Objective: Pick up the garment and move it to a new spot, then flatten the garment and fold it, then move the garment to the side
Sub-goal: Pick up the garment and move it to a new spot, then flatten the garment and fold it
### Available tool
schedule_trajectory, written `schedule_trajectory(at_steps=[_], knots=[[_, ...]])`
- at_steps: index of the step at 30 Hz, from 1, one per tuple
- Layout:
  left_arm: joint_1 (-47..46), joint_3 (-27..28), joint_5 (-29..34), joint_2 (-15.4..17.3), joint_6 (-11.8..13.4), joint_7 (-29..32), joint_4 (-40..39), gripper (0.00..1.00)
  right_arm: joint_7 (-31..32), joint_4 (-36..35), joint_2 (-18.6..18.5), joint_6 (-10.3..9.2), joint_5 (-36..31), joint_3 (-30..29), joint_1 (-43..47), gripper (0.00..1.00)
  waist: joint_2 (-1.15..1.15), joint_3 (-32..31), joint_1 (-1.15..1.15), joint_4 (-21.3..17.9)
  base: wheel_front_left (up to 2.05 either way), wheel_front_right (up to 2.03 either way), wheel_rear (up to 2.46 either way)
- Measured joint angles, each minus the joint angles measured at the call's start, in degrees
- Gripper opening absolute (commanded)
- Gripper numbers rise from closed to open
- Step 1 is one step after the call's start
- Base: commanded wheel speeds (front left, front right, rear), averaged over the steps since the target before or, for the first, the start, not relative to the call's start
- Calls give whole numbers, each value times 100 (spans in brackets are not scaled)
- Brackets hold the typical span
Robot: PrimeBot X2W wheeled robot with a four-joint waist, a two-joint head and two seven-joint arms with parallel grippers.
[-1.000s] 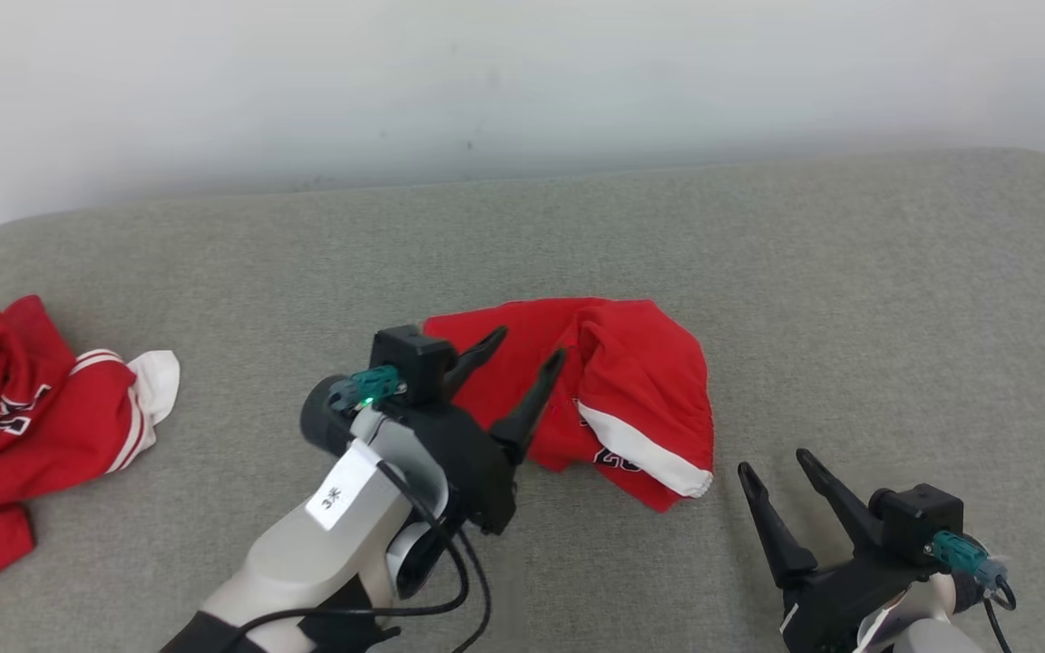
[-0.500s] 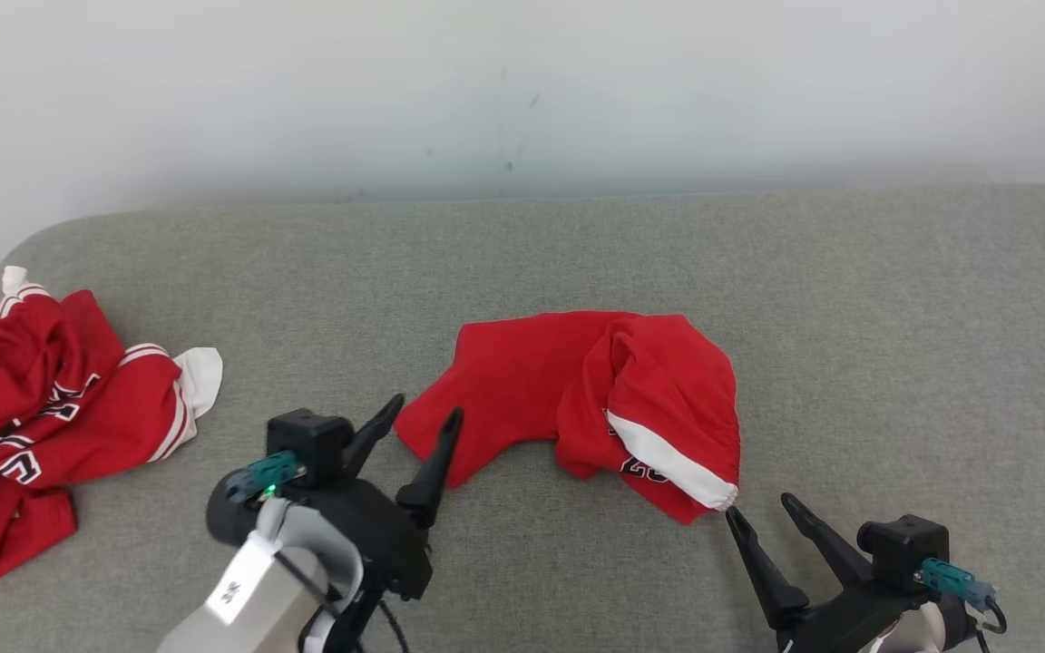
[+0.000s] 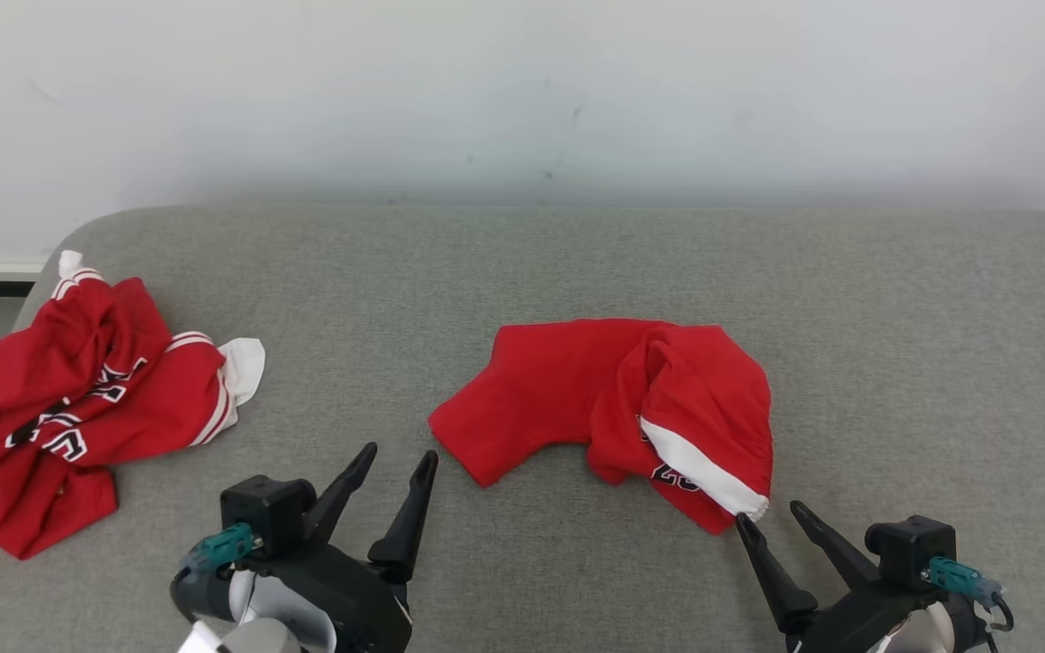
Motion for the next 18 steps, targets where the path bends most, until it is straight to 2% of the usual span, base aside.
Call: schedule_trajectory(at_steps=[4, 5, 6, 7, 8, 18], knots=[[178, 287, 123, 92, 91, 0, -313, 100, 77, 77, -13, 1, 0, 32, -29, 100, 0, 4, 0, 139, 0, 0, 0], [217, 341, 172, 131, 94, 0, -371, 100, 78, 83, -14, 1, -1, 34, -40, 93, 0, 9, 0, 163, 0, 0, 0], [255, 391, 187, 158, 98, -1, -408, 100, 79, 97, -15, 1, -1, 36, -51, 75, 0, 14, 0, 185, 0, 0, 0], [303, 452, 192, 188, 100, -1, -461, 100, 85, 115, -16, 2, -1, 53, -71, 35, 0, 20, 0, 202, 0, 0, 0], [360, 498, 211, 216, 102, -7, -512, 100, 86, 123, -20, 4, -8, 75, -90, 0, 0, 28, 0, 215, 0, 0, 0], [686, 816, 356, 236, 144, -7, -806, 100, -1, 74, -22, 7, -45, 96, -261, 0, 0, 59, 0, 219, 0, 0, 0]])
